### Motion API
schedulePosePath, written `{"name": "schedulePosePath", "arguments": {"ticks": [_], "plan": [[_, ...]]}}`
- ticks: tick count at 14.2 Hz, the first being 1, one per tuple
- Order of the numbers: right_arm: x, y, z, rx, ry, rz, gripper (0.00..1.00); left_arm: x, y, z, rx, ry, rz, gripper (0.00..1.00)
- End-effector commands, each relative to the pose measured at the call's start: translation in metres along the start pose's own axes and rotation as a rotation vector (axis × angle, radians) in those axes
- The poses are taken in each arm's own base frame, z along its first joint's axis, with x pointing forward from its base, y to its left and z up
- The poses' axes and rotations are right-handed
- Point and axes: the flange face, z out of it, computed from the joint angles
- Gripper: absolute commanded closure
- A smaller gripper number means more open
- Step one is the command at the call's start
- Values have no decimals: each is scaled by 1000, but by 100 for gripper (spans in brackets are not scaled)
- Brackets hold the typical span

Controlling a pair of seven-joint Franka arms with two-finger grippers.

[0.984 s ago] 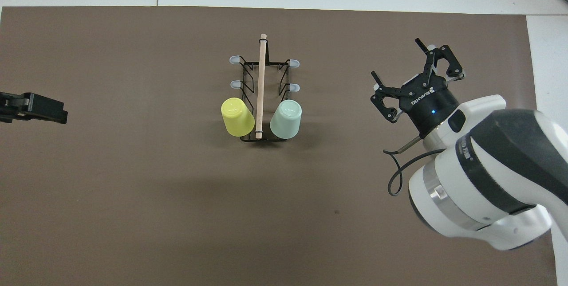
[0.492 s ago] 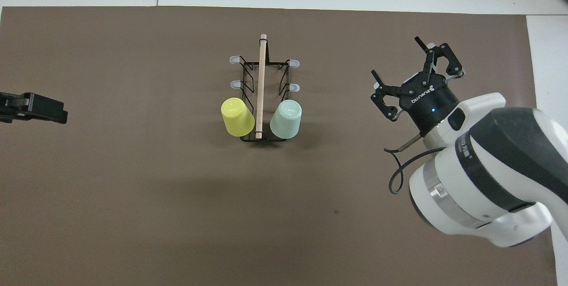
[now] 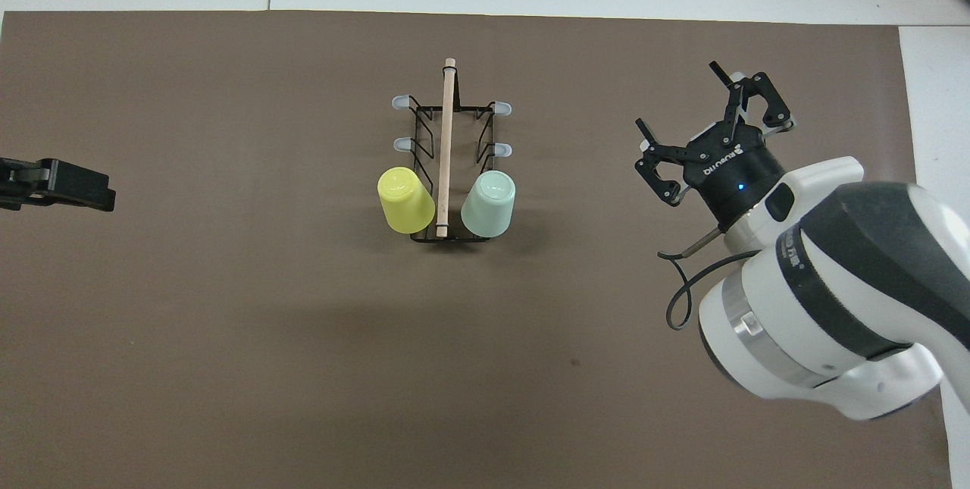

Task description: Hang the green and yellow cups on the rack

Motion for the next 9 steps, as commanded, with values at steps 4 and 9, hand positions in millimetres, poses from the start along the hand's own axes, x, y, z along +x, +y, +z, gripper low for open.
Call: {"name": "schedulePosePath", "arguments": {"ticks": [4,9], "plan": [[6,16,9,6,22,-205,0,-3,-1,1,16,-12,-12,0],[15,25,19,66,57,-199,0,-3,-1,0,16,-9,-12,0]]}}
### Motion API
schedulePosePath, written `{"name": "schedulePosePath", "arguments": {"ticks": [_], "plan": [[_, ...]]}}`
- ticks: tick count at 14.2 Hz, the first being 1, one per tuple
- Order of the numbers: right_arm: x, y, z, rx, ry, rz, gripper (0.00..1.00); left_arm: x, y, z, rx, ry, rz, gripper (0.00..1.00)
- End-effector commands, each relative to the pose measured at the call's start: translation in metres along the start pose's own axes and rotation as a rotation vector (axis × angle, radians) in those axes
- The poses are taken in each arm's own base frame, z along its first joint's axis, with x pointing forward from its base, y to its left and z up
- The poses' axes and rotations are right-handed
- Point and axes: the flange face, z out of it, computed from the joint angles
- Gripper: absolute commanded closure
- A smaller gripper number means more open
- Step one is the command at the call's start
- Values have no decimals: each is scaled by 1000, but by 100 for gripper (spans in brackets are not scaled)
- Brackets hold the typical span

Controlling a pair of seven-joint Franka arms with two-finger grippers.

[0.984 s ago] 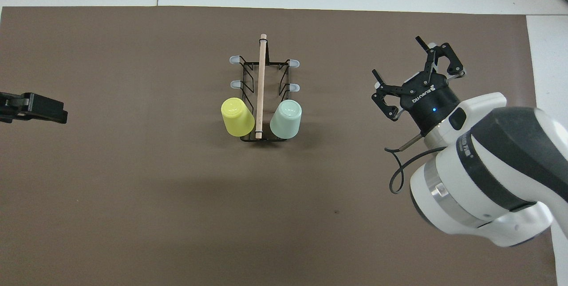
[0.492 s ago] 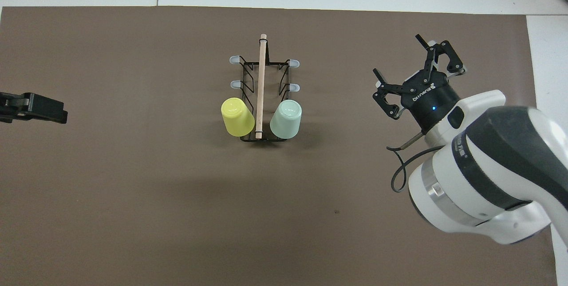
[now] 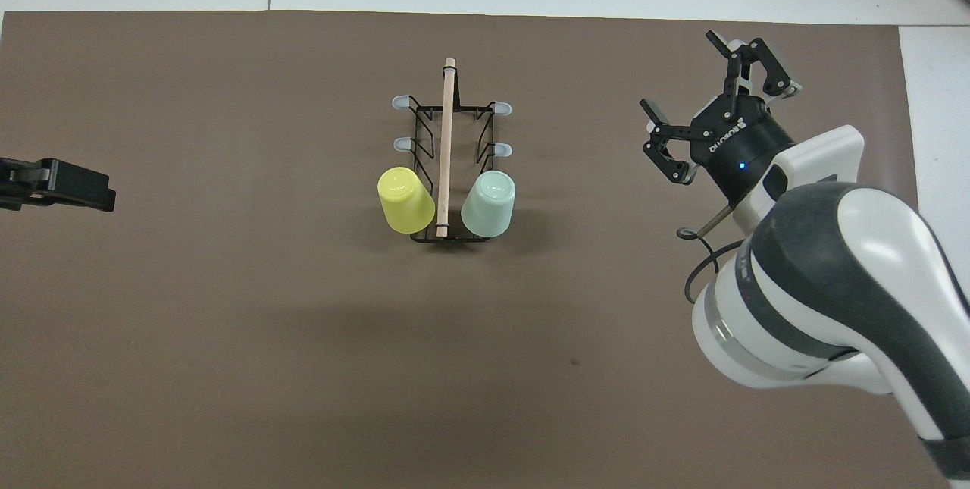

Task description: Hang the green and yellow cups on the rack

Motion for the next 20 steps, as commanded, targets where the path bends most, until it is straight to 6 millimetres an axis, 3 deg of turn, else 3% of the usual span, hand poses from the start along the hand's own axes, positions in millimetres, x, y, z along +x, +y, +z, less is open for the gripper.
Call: {"name": "schedulePosePath", "arguments": {"ticks": [1,4,8,13,17,20], "plan": [[-4,4,8,60,27,35,0,-3,-1,1,16,-10,-12,0],[-10,24,13,144,55,122,0,-3,-1,1,16,-10,-12,0],[-25,55,15,387,-18,280,0,-3,-1,1,16,-10,-12,0],[-62,81,-4,589,-296,568,0,-3,-1,2,16,-13,-12,0],[-101,88,-22,518,-637,657,0,-3,-1,1,16,-10,-12,0],[-114,90,-29,471,-838,488,0,-3,-1,1,16,-10,-12,0]]}}
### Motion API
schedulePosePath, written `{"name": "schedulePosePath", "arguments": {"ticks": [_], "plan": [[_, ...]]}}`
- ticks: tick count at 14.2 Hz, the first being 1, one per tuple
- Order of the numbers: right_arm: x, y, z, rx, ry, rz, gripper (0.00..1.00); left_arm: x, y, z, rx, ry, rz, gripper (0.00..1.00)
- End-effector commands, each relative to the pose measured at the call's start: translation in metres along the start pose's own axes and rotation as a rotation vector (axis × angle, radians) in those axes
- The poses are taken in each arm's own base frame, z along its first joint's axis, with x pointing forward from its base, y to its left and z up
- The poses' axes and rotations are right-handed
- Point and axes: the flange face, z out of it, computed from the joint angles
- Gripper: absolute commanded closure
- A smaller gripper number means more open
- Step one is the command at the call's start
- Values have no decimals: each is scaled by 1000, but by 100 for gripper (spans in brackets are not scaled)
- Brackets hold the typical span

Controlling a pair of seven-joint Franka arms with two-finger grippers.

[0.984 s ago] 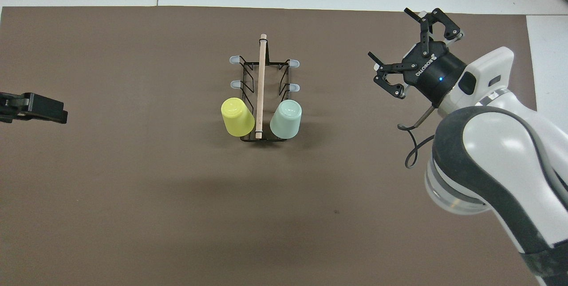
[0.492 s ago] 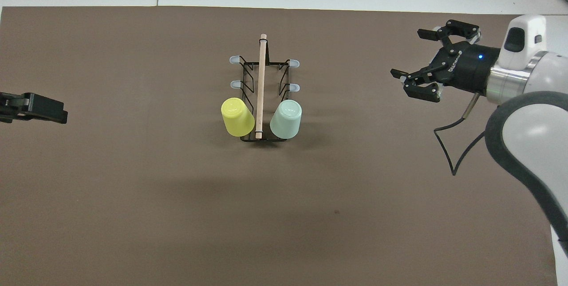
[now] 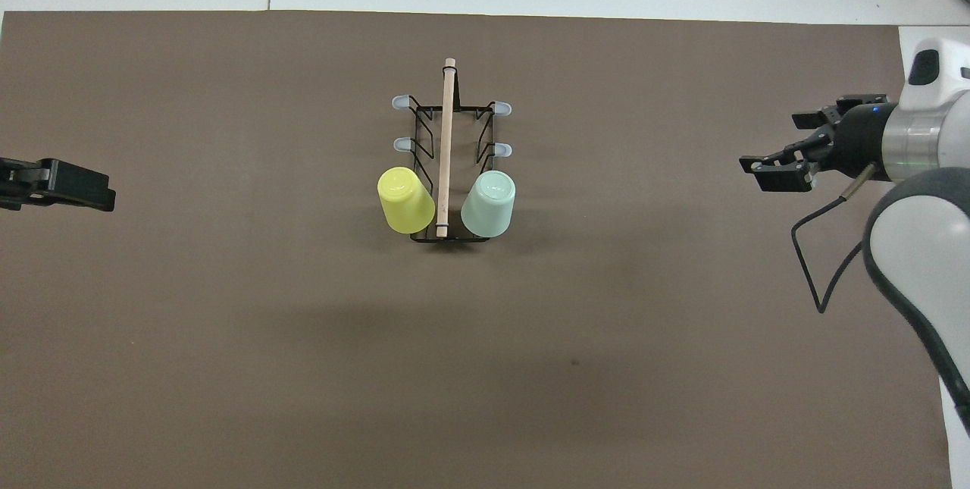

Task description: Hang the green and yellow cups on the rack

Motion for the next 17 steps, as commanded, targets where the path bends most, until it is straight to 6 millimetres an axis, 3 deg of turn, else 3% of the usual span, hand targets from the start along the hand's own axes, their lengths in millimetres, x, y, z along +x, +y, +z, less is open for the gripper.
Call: {"name": "schedulePosePath", "arguments": {"ticks": [1,4,9,11,14,17], "plan": [[-8,2,-7,-137,-147,-82,0,-3,-1,1,16,-12,-12,0],[-14,6,-12,-176,-197,-42,0,-3,-1,1,16,-10,-12,0],[-26,28,-31,-189,-204,344,0,-3,-1,1,16,-10,-12,0],[-21,21,-41,-144,-206,539,0,-3,-1,2,16,-12,-12,0],[-11,12,-53,-87,-193,649,0,-3,-1,1,16,-10,-12,0],[5,16,-79,-1,-220,768,0,-3,-1,1,16,-12,-12,0]]}}
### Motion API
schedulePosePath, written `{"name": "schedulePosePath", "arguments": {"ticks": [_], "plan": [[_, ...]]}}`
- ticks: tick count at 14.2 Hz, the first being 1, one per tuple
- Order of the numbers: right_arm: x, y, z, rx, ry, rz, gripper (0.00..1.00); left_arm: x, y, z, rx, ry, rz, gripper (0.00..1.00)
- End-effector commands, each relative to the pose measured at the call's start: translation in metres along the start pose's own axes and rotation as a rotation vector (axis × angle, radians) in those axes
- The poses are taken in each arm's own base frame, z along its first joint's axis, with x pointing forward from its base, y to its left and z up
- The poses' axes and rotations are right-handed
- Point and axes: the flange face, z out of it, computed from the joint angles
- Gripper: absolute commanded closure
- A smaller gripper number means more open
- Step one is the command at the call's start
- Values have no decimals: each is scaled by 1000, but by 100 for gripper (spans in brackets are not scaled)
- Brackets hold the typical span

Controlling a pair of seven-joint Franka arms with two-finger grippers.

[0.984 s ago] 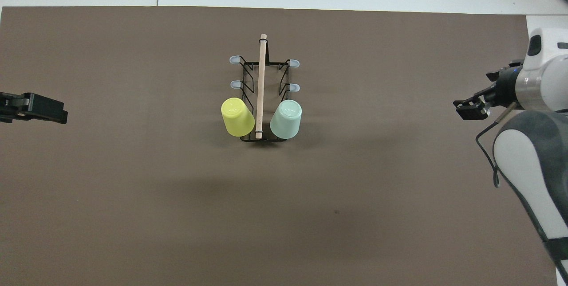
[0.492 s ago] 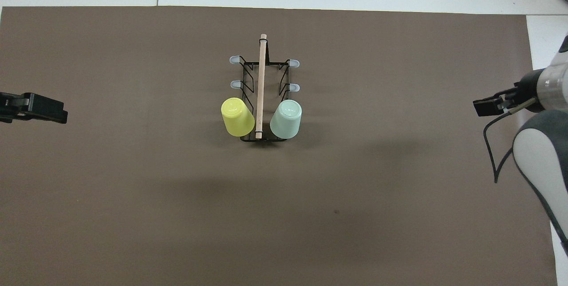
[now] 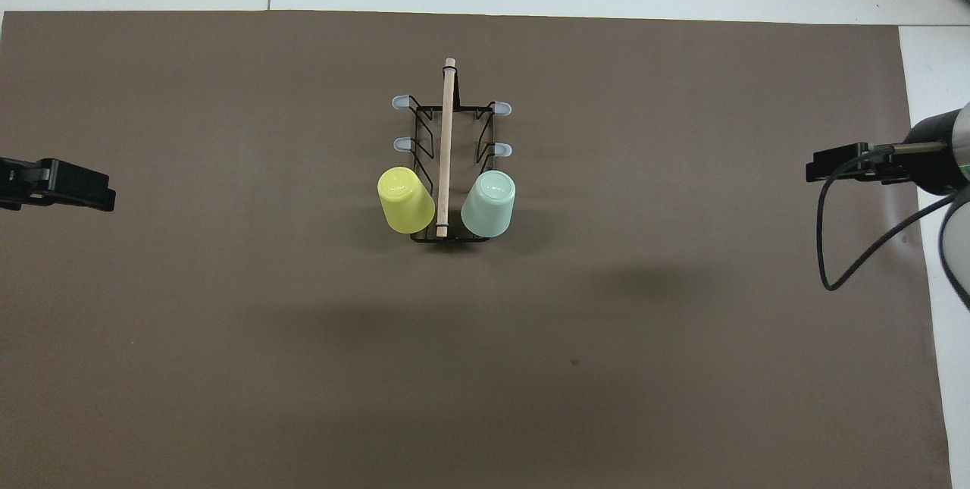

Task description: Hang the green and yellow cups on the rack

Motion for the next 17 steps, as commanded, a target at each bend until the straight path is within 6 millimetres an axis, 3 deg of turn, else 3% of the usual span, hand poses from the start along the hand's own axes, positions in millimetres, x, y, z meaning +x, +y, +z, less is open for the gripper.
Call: {"name": "schedulePosePath", "arguments": {"ticks": [1,5,11,17], "plan": [[15,-3,-25,44,-37,66,0,-3,-1,1,16,-10,-12,0],[11,-15,-6,16,-49,42,0,-3,-1,1,16,-10,-12,0],[15,-4,-8,-24,-23,48,0,-3,-1,1,16,-10,-12,0],[11,-26,-2,-24,-36,61,0,-3,-1,2,16,-13,-12,0]]}}
